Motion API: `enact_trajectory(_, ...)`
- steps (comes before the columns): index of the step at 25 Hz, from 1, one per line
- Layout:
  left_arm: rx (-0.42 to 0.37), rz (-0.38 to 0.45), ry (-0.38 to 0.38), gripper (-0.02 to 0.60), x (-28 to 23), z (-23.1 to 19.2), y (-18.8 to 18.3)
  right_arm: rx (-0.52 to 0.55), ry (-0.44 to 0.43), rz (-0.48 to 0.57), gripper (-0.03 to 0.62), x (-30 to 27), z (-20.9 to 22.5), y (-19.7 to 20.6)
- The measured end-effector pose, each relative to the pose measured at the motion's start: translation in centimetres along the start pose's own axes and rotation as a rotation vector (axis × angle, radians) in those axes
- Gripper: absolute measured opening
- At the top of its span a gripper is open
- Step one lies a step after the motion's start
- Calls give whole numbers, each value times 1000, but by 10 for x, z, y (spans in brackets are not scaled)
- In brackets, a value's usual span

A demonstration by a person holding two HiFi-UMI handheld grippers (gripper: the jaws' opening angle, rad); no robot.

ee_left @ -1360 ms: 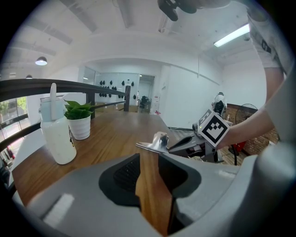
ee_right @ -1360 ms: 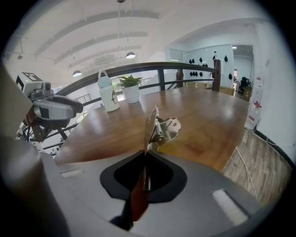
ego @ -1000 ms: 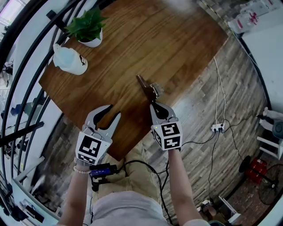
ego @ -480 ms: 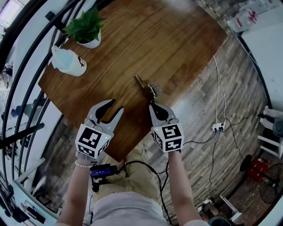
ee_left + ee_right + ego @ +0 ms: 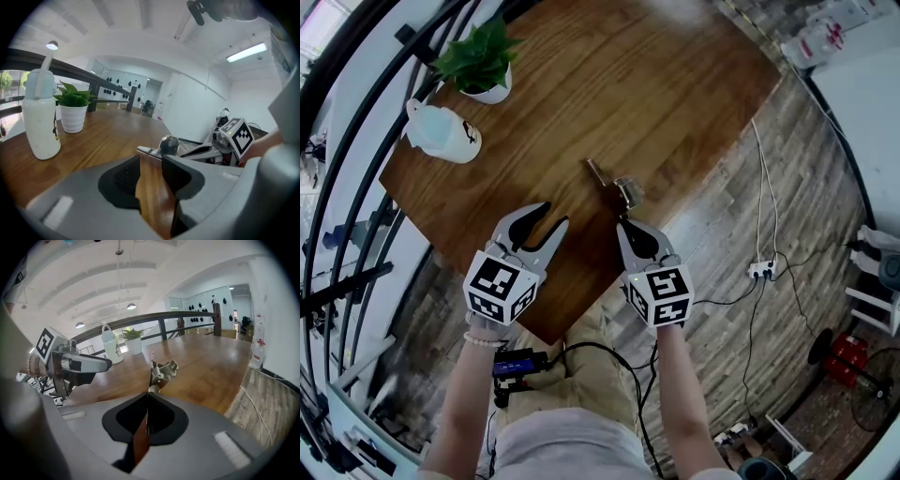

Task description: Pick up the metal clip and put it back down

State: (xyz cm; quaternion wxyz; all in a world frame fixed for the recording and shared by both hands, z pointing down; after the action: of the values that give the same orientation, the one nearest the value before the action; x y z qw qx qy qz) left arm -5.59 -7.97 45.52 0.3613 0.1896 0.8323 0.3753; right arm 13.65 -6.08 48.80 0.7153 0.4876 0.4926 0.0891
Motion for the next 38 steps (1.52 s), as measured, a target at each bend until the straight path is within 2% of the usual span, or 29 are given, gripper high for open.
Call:
enact_trajectory(3, 42, 13, 19, 137, -5, -3, -2, 1, -3, 15, 29, 2, 1, -3)
enact_trajectory(7, 108, 41, 98, 155, -14, -1, -7, 7, -8, 38, 29, 8, 1, -8)
enact_trajectory(10, 215, 85, 155, 161, -21, -5, -11, 13, -14, 54, 29, 10, 0, -10)
enact_trajectory(13, 294, 110, 170, 163, -29, -12, -13, 13, -18, 66, 29, 12, -1, -12)
enact_trajectory(15, 292, 105, 163, 164, -33, -15, -13, 18, -23, 74, 29, 14, -2, -14)
enact_trajectory(16, 266, 94, 156, 170, -35, -16, -14, 23, -26, 78, 29, 15, -2, -15)
enact_trajectory(18, 162, 53, 137, 183, -38, -15, -16, 37, -33, 82, 29, 18, -4, -18)
enact_trajectory(23, -240, -54, 99, 215, -40, -4, -28, 75, -46, 81, 29, 23, -5, -23)
enact_trajectory(29, -654, -157, 107, 221, -46, 13, -43, 105, -65, 74, 29, 24, -8, -24)
enact_trajectory(34, -901, -269, 141, 221, -53, 20, -40, 118, -80, 66, 29, 26, -11, -23)
enact_trajectory(38, -1045, -353, 176, 221, -56, 26, -28, 134, -92, 61, 29, 27, -14, -22)
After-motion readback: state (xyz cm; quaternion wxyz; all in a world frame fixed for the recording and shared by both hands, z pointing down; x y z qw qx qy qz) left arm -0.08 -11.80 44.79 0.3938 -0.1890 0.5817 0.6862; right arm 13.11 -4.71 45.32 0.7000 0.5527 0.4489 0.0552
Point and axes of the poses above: the fingertips, and each gripper's own axes: x backward along the fingers, z to its right, y out of its underside, the point moved 7 cm from there along x, backward along the fingers, and after that the axes turned 12 degrees about x, right-handed, at the moved point
